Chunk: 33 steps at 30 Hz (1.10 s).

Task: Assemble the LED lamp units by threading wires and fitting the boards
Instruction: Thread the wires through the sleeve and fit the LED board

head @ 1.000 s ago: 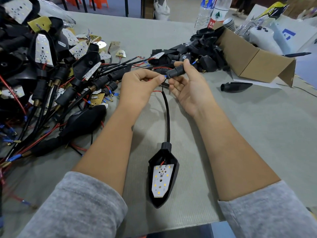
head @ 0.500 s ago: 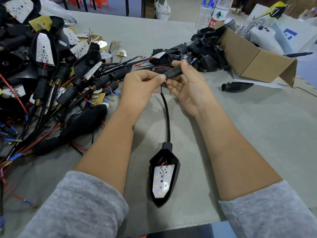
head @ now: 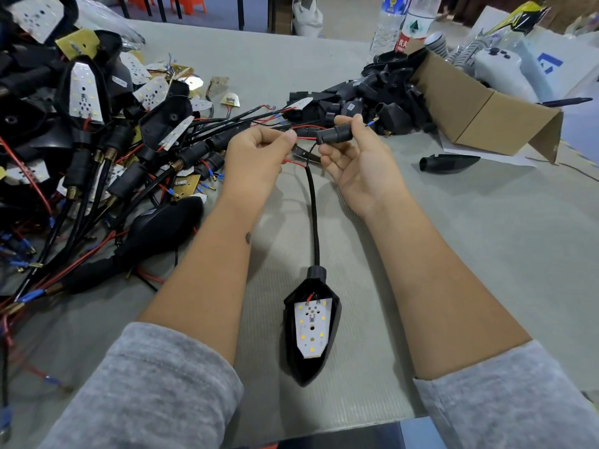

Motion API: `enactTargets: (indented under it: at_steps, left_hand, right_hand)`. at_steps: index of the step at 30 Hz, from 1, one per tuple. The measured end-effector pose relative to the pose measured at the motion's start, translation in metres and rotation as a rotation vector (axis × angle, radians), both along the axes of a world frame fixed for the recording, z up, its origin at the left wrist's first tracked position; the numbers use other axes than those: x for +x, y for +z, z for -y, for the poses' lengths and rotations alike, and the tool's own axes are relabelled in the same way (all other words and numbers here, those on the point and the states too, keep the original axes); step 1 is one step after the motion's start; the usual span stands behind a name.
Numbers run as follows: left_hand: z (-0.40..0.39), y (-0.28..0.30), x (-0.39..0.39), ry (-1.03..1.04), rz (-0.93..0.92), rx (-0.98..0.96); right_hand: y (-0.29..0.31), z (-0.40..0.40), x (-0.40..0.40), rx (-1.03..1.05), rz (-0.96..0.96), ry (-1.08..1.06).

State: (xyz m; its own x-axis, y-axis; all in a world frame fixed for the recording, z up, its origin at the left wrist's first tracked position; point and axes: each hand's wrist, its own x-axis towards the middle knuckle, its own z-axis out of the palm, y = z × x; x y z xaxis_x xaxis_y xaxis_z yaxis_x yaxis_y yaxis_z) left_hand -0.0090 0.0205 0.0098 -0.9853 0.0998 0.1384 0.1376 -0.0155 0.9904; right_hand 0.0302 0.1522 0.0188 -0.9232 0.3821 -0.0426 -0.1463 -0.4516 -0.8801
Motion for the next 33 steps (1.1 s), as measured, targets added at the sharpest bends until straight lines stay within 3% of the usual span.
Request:
enactTargets:
  at_steps: [8, 16, 21, 33]
  left_hand:
    - [-0.003, 0.001, 0.006, -0.037, -0.084, -0.063]
    - [-0.005, 0.003, 0.008, -0.045, -0.087, -0.057]
    - [-0.007, 0.002, 0.006, 0.022, 0.005, 0.012]
    - [-0.010, 0.000, 0.010, -0.032, -0.104, -0.089]
  right_hand:
    - [-0.001, 0.003, 0.001, 0.128, -0.023, 0.040]
    - [0.000, 0.002, 0.003, 0.122, -0.036, 0.093]
    - [-0.001, 0.000, 0.001, 0.046, -0.033, 0.032]
    - [-0.003, 0.002, 0.001, 0.127, -0.051, 0.060]
